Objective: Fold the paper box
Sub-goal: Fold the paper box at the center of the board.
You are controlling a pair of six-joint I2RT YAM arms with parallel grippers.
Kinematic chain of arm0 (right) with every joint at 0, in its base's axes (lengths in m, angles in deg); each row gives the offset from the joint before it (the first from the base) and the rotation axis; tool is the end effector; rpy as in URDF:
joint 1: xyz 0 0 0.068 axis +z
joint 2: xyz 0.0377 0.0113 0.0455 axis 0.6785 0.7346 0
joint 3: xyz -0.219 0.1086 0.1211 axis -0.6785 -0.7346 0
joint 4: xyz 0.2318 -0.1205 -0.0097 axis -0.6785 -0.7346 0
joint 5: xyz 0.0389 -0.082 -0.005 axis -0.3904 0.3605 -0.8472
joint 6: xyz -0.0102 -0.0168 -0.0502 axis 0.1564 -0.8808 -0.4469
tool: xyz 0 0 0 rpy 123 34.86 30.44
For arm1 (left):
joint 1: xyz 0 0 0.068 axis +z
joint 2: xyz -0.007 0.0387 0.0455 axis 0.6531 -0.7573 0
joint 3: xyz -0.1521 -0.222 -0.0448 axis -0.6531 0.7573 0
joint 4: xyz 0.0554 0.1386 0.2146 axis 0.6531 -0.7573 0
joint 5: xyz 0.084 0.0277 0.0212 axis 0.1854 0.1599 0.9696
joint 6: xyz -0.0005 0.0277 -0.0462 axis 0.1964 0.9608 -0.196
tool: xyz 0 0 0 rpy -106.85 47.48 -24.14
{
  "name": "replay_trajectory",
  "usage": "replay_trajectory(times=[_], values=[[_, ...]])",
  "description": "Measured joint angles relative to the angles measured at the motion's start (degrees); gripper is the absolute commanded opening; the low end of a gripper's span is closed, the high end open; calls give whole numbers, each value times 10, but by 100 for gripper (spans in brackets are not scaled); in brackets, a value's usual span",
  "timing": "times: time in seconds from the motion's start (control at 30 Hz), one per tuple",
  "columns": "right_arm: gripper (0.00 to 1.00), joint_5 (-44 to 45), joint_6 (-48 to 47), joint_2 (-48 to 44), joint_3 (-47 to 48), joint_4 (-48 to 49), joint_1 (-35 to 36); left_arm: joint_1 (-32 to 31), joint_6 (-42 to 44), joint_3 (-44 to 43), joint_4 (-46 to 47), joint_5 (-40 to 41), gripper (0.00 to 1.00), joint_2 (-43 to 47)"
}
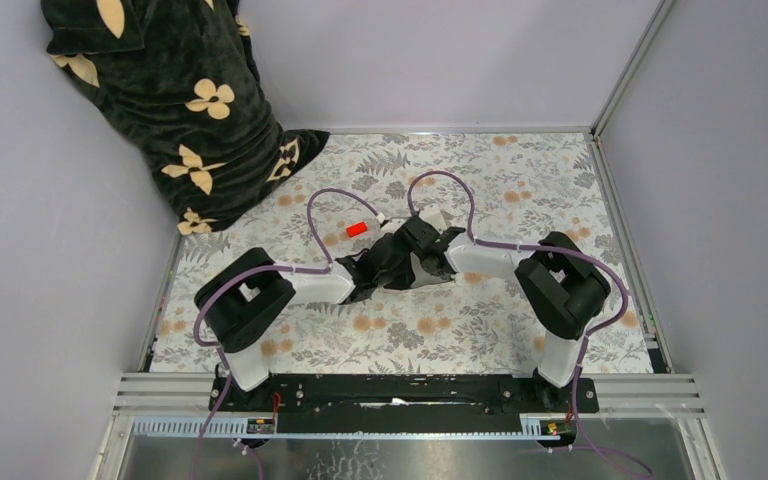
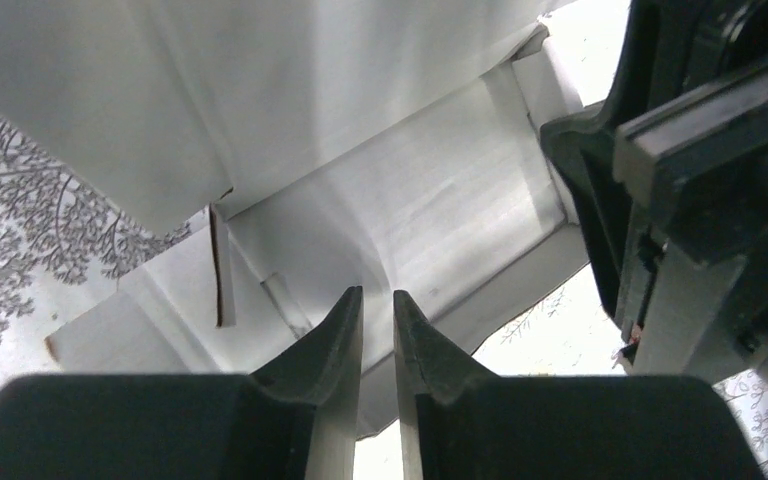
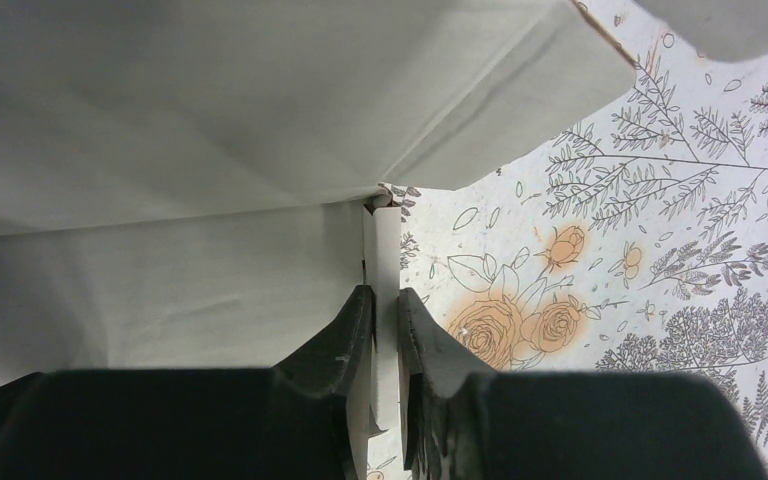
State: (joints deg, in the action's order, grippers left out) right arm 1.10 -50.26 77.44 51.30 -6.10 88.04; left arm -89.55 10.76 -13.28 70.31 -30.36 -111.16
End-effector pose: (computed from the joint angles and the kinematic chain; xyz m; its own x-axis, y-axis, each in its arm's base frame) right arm 0.2632 0.2378 0.1557 -0.7356 -0.3637 -0.5715 -0.1946 0.9215 -0.3360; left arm 0.2325 -0.2593 0.1389 -0.7770 -0.0644 -0.6262 0.2602 0.8729 -0.4127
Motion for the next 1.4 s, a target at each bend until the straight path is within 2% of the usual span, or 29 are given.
replay_trajectory(times=[0.17, 0.43, 0.53, 0.67, 0.73, 0.93, 1.1, 1.23, 1.27, 1.33, 1.4], values=[[15, 6, -3, -2, -6, 11, 5, 0, 6, -2, -56, 0, 32, 24], [32, -6, -3, -19, -6, 42, 22, 9, 25, -8, -198, -5, 38, 107], [35, -7, -3, -22, -16, 33, 20, 23, 26, -12, -211, -1, 39, 157], [43, -14, -1, -22, -32, 15, 18, 42, 28, -21, -209, 4, 39, 209], [48, -18, 0, -28, -35, 14, 17, 50, 28, -21, -211, 5, 39, 216], [54, -35, 3, -52, -54, 16, 5, 61, 28, -10, -218, 6, 39, 216], [54, -50, 4, -88, -68, 18, -11, 68, 30, 0, -219, 9, 39, 216], [53, -60, 4, -129, -71, 20, -22, 92, 31, 17, -219, 10, 34, 216], [50, -61, 4, -139, -71, 20, -23, 98, 31, 23, -219, 11, 31, 216], [29, -65, 2, -156, -71, 20, -24, 106, 30, 31, -219, 14, 22, 216], [20, -74, -3, -173, -71, 20, -24, 113, 29, 41, -219, 17, 21, 216]])
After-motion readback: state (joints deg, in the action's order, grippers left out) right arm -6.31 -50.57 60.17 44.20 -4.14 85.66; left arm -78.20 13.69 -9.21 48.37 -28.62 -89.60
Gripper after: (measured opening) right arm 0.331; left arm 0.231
